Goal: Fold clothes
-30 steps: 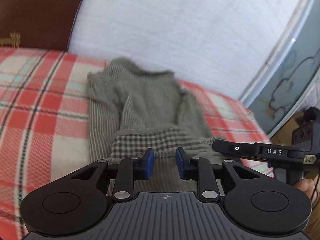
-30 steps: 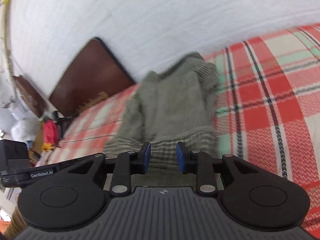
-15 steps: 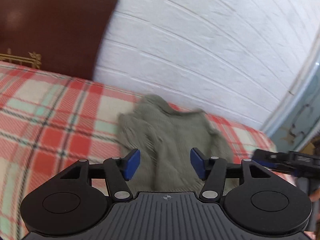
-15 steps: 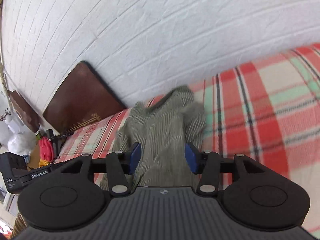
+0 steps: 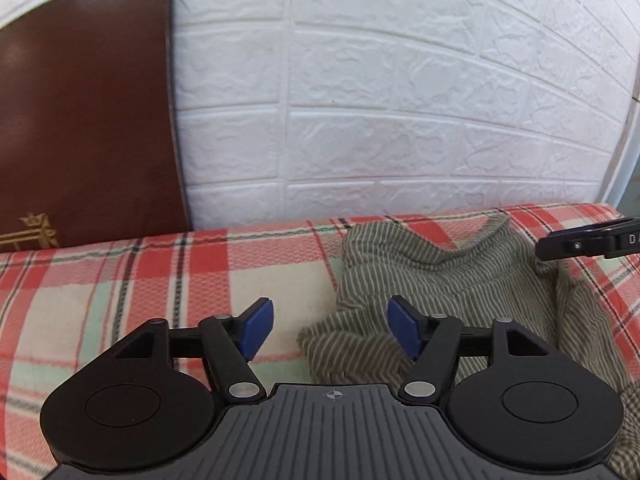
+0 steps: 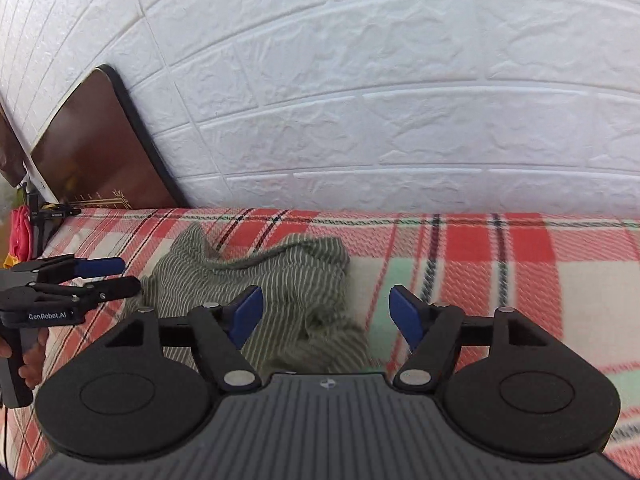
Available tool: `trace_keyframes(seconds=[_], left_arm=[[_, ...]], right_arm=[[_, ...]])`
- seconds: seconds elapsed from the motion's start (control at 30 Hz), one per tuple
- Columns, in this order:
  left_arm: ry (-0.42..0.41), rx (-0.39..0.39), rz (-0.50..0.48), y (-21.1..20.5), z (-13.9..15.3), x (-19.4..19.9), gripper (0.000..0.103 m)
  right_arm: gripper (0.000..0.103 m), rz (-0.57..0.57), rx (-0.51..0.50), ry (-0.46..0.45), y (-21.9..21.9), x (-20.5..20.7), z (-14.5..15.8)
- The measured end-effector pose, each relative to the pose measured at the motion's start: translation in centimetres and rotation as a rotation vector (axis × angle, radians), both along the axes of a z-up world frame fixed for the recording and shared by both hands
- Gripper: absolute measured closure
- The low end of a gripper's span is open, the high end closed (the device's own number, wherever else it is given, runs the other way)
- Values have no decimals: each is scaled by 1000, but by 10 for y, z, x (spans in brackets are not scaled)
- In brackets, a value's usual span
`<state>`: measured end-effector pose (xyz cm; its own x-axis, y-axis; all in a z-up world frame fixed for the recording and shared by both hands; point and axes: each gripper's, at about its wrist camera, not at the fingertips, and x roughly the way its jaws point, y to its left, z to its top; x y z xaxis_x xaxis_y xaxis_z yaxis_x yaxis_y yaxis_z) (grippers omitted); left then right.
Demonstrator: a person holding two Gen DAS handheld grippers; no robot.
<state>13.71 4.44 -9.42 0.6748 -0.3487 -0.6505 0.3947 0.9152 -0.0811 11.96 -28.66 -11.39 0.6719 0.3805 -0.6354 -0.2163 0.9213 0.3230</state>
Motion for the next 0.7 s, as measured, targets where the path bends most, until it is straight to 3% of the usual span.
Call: trace_keyframes(seconds=[0.17,0.23,0.37,0.53,0.57,0.6,0.63,0.67,0.7], left_arm=[[104,-34,-55,-8,-22,24,20],[81,-19,-63,-16,-25,23,14],[35,12,-78,-32,-32,21,0],[-13,33,-96,-43,-32,15,1],[-10,20,-100,-42,-28,13,5],[-7,7,-105,-41,-23,12,16],[-4,-5,-109,-40,-19,11,26],[-2,-18,-113,-39,-14,10,48],[1,-31,-117,-38,-10,8,68]], right_arm=[[24,52,99,51,5,22,-19],[15,89,95,29,8,22,-21],[9,142,31,-13,19,17,-21],[3,152,1,-52,27,15,-25],[3,150,0,-55,28,16,-26],[6,148,-1,-45,28,18,-24],[19,147,2,-34,28,20,-23],[30,147,17,-19,26,23,-22],[50,146,35,0,25,26,-20]])
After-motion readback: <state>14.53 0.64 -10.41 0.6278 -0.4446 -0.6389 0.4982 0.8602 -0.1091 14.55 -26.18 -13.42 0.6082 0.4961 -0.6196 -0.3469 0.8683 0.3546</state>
